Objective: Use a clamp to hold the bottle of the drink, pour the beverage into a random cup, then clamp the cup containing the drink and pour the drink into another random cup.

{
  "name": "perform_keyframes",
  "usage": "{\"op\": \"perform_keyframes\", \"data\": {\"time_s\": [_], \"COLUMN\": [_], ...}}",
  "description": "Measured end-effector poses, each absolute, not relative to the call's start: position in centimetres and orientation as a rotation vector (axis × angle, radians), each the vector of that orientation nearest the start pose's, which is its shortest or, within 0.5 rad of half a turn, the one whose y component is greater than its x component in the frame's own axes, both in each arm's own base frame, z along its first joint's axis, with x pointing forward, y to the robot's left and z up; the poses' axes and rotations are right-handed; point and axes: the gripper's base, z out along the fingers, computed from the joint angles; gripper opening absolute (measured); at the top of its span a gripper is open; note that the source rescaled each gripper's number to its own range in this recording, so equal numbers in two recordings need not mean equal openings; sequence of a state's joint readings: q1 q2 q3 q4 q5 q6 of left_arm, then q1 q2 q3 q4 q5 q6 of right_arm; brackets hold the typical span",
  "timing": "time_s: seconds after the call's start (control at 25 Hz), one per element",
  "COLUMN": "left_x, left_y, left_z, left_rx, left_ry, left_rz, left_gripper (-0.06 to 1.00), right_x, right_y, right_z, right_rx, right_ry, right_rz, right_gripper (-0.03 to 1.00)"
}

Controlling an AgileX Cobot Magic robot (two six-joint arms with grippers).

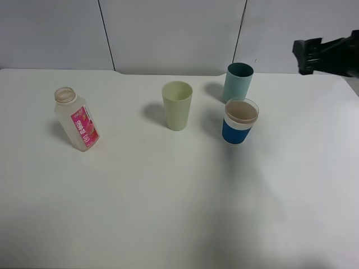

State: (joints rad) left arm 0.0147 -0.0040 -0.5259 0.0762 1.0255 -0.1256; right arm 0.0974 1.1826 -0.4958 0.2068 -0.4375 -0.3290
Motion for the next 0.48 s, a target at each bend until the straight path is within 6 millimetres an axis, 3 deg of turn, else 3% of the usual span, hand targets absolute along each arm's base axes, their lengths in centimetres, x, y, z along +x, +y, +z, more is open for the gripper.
{"op": "perform_keyframes", "data": {"time_s": [0.2, 0.48], "left_x": [-0.8, -0.8], "left_y": [0.6, 0.6], "left_z": [28.7, 28.7], "left_rx": [-0.142, -0.142], "left_ry": [1.972, 1.972], "left_rz": [0.018, 0.018], "left_gripper": [1.0, 1.0], "right_x": [21.6, 17.3], "right_y": [-1.4, -3.3], "right_z": [28.3, 30.7], "right_rx": [-0.053, 0.033], "right_ry": [1.697, 1.697], "right_rz": [-0.159, -0.255], "right_gripper": [0.84, 0.84]}}
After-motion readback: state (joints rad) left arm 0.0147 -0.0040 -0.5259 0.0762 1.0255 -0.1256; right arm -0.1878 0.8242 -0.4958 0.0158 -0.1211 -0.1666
